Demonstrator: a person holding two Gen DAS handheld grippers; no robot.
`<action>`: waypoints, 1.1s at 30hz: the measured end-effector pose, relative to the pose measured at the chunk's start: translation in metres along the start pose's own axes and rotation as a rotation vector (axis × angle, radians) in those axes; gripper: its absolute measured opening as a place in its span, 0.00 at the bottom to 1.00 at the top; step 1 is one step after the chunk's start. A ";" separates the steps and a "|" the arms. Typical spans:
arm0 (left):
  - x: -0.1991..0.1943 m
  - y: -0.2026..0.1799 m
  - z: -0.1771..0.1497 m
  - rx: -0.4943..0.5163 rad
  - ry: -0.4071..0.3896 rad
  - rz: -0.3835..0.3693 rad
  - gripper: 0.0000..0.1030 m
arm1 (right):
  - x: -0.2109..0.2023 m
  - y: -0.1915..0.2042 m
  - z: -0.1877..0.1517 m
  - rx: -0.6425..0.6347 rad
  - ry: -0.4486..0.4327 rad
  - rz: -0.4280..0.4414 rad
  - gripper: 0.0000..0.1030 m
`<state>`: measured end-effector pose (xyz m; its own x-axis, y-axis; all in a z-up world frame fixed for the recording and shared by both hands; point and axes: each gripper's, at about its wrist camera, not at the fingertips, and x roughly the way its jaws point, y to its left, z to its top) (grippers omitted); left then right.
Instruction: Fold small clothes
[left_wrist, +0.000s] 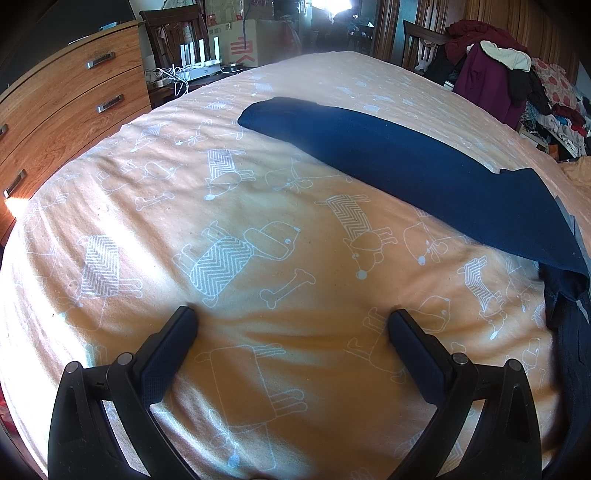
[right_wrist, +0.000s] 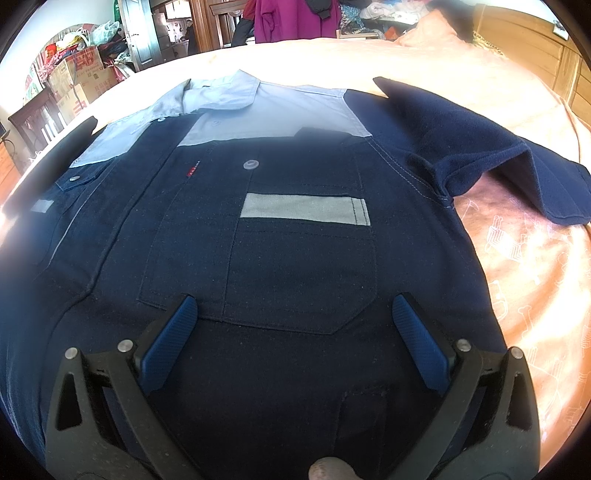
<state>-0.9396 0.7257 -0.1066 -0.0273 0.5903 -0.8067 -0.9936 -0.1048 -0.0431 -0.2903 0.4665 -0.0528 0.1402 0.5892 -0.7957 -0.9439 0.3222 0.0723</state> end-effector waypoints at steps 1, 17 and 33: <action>0.000 0.000 0.000 0.001 0.001 0.001 1.00 | 0.000 0.000 0.000 0.000 0.000 0.000 1.00; 0.000 0.000 0.001 0.002 0.001 0.000 1.00 | 0.001 -0.002 0.000 -0.002 0.001 0.002 1.00; 0.000 0.000 0.001 0.005 -0.001 0.000 1.00 | 0.001 -0.003 0.000 -0.002 0.001 0.003 1.00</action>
<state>-0.9396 0.7263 -0.1056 -0.0273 0.5913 -0.8060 -0.9941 -0.1008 -0.0403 -0.2873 0.4662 -0.0543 0.1370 0.5898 -0.7958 -0.9448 0.3191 0.0738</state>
